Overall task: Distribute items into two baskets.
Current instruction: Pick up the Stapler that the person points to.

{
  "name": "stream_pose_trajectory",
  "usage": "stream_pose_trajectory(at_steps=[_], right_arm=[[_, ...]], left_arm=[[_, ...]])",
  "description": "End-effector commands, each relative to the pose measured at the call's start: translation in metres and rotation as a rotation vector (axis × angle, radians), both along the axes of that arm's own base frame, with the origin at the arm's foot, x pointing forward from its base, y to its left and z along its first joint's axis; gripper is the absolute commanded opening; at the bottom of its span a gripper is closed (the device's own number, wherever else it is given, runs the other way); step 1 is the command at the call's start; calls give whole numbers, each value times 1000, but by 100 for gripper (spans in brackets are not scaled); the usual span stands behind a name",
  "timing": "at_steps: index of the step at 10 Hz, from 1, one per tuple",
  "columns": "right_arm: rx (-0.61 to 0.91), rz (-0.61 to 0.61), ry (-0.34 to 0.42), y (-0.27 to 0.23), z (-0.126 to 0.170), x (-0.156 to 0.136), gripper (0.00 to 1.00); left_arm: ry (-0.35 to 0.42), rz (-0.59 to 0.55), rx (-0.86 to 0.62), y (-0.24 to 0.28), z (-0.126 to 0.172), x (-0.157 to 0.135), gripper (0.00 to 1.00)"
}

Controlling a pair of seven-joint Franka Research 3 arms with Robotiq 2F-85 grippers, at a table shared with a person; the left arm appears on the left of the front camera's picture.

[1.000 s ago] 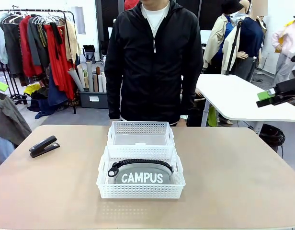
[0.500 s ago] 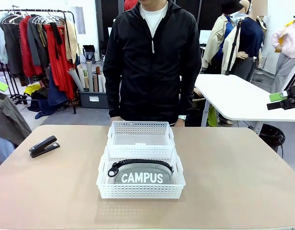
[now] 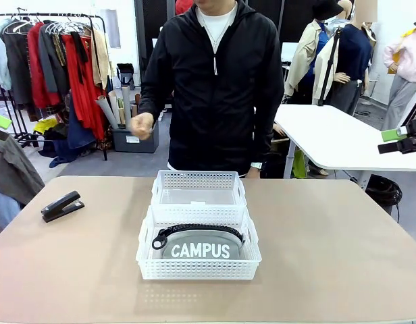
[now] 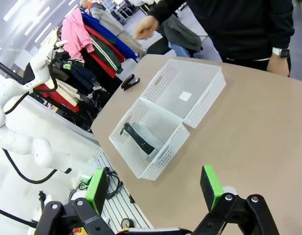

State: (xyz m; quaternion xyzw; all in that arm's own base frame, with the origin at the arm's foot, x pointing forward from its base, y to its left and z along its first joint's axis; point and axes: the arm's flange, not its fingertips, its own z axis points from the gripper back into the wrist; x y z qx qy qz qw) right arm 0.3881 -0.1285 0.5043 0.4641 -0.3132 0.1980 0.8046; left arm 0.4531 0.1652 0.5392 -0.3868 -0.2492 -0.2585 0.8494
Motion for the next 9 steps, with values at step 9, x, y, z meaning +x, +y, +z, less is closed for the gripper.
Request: stream_pose_trajectory(at_steps=[9], right_arm=[[0,0,0,0,0,0,100]], left_arm=[[-6,0,-1,-2,2,-1,100]])
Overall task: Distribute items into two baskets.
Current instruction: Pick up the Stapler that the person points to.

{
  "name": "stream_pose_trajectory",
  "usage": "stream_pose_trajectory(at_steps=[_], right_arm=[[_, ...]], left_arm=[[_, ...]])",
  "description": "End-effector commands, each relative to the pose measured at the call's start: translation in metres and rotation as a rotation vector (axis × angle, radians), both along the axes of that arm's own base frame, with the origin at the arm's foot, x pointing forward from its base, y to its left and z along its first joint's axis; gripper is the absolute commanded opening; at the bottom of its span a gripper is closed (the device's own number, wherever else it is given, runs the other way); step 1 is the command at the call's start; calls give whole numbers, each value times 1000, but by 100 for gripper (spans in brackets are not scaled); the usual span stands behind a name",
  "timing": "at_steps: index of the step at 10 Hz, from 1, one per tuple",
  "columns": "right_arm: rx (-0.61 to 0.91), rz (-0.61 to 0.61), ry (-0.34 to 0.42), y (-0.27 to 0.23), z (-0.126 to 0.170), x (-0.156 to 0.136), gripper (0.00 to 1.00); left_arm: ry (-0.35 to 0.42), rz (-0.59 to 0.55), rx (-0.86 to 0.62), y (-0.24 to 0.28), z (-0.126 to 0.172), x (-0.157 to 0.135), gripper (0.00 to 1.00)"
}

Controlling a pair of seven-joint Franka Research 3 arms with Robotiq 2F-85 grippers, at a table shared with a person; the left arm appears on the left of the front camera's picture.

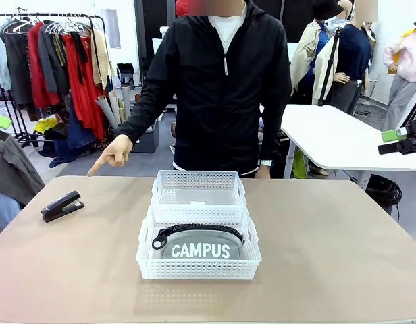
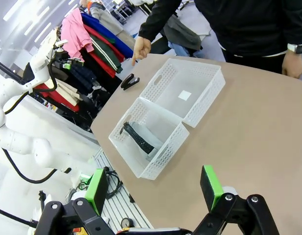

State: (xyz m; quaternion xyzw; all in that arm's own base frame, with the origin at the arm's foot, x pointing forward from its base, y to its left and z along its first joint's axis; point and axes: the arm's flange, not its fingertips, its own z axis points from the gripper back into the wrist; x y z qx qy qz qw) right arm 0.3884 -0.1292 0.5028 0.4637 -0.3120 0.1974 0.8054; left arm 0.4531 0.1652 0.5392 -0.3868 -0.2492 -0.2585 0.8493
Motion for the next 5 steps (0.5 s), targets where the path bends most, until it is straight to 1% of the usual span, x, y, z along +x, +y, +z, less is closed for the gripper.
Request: stream_pose_trajectory(at_steps=[1,5], right_arm=[[1,0,-3,1,1,0,100],[1,0,-3,1,1,0,100]], left_arm=[[-6,0,-1,-2,2,-1,100],[-6,0,-1,-2,2,-1,100]])
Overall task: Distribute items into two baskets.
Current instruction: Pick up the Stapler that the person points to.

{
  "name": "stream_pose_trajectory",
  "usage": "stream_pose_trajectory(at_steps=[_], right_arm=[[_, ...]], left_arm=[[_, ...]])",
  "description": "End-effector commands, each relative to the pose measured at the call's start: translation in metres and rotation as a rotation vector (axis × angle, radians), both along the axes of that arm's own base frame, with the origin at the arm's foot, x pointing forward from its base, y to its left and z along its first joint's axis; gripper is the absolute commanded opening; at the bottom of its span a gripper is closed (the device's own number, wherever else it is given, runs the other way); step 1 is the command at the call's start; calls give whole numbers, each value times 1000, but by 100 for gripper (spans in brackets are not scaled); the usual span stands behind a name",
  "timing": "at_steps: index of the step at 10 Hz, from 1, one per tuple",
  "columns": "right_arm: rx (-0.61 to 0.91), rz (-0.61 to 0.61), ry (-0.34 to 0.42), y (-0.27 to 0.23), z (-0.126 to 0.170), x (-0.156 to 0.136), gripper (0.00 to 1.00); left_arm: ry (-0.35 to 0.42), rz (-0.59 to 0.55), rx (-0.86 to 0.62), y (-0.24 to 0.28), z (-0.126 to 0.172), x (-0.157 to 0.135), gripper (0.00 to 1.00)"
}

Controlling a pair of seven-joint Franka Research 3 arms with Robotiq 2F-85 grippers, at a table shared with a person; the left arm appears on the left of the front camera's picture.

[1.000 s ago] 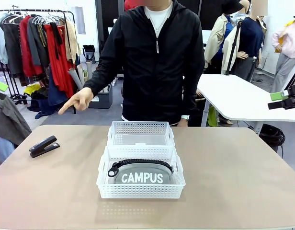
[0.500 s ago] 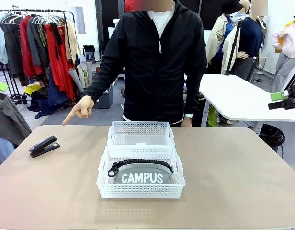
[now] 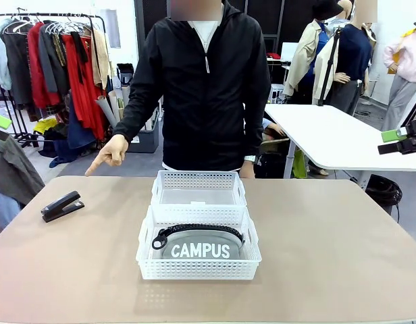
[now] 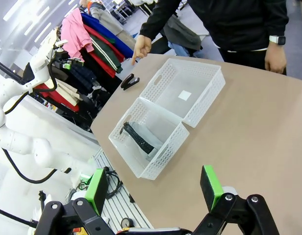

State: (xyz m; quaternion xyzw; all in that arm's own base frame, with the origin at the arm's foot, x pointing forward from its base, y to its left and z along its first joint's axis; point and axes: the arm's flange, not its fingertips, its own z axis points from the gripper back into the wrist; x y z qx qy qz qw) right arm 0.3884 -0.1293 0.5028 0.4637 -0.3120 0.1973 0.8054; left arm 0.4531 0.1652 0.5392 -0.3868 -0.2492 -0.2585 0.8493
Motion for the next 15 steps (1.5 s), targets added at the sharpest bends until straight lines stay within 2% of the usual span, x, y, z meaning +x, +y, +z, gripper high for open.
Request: stream_pose_trajectory(at_steps=[1,2,4,8,13,15], right_arm=[[1,1,-3,1,1,0,100],[1,1,-3,1,1,0,100],[1,1,-3,1,1,0,100],[1,1,-3,1,1,0,100],[1,1,-3,1,1,0,100],[1,1,-3,1,1,0,100]], left_arm=[[-6,0,-1,-2,2,-1,100],[0,0,0,0,0,0,100],[26,6,12,-3,4,25,100],[7,30,172,-29,-7,74,100],[42,9,411,-59,-45,120,100],[9,-13,511,-66,-63,130,100]])
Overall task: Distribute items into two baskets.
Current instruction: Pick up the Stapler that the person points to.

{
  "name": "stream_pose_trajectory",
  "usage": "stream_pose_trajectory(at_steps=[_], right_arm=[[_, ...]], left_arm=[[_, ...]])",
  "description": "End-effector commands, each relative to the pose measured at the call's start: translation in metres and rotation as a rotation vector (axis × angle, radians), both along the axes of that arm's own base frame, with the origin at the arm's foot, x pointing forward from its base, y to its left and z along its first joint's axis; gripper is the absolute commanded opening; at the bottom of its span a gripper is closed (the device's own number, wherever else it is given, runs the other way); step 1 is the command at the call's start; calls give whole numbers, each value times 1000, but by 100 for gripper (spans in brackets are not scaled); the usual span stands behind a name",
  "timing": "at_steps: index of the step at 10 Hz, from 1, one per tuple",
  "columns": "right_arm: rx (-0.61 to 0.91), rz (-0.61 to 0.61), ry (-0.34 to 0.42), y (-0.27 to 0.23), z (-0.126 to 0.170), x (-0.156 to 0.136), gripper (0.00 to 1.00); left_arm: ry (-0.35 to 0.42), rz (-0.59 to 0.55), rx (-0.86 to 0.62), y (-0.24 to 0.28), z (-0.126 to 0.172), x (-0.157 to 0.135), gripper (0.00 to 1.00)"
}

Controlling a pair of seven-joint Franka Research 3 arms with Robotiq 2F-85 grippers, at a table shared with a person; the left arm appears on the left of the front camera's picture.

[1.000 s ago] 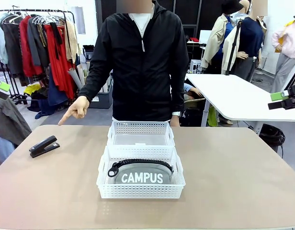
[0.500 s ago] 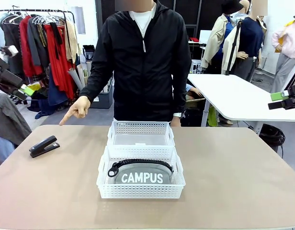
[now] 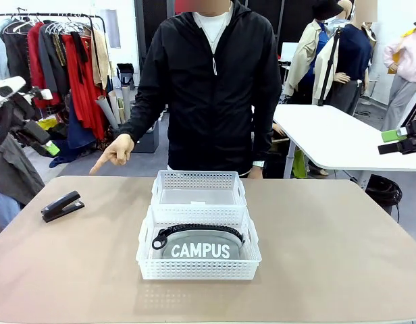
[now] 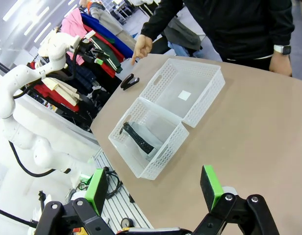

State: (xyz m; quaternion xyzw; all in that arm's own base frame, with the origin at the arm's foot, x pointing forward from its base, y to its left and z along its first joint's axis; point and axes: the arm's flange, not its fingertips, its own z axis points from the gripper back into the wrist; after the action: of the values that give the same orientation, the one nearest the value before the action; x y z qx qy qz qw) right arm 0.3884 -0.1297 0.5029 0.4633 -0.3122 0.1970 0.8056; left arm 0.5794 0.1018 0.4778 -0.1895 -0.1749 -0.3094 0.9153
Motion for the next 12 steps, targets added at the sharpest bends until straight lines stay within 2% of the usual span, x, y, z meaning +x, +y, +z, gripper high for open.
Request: stream_pose_trajectory(at_steps=[1,6,9,12], right_arm=[[2,2,-3,1,1,0,100],[2,2,-3,1,1,0,100],[2,2,-3,1,1,0,100],[2,2,-3,1,1,0,100]], left_arm=[[-20,-25,91,-7,-10,8,100],[-16,-152,274,-22,-51,12,100],[32,-219,332,-27,-68,11,100],[30,-257,367,-31,-84,13,100]])
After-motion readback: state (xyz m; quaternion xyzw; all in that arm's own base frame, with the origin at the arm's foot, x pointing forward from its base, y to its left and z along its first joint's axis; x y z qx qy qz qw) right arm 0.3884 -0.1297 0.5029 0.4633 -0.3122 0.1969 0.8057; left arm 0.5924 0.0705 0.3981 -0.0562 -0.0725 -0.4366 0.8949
